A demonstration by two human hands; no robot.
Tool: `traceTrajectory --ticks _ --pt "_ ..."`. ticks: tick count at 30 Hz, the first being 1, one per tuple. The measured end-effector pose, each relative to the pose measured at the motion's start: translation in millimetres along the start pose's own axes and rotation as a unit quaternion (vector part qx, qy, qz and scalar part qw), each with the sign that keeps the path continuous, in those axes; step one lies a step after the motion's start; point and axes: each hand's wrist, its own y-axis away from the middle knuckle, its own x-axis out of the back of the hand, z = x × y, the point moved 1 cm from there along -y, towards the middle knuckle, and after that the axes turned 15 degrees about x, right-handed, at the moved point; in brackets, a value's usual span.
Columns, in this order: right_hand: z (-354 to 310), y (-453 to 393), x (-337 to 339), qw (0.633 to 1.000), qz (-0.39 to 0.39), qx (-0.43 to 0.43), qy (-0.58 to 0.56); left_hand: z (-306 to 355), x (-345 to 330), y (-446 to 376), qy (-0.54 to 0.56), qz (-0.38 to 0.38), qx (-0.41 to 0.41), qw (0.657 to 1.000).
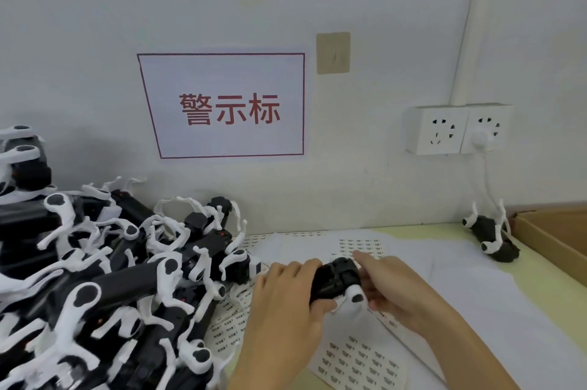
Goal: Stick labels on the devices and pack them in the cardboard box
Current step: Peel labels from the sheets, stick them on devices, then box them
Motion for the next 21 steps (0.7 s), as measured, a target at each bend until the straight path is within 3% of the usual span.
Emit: traceTrajectory --ticks 6,10,12,21 --pt "-9 3 8 0.982 0.003 0.085 0.171 3 8 1 0.029 -0.04 0.028 0.998" --pt "-12 9 9 0.98 -0.081 0.153 0.095 2 9 0 0.064 -0.067 0.057 0.994" --pt "-15 11 11 0.969 -0.12 0.181 0.115 0 10 0 0.093 -0.086 0.07 0.989" --pt "-22 15 12 0.962 -0.11 0.216 0.123 -2 9 -2 0.164 -0.112 0.078 0.977"
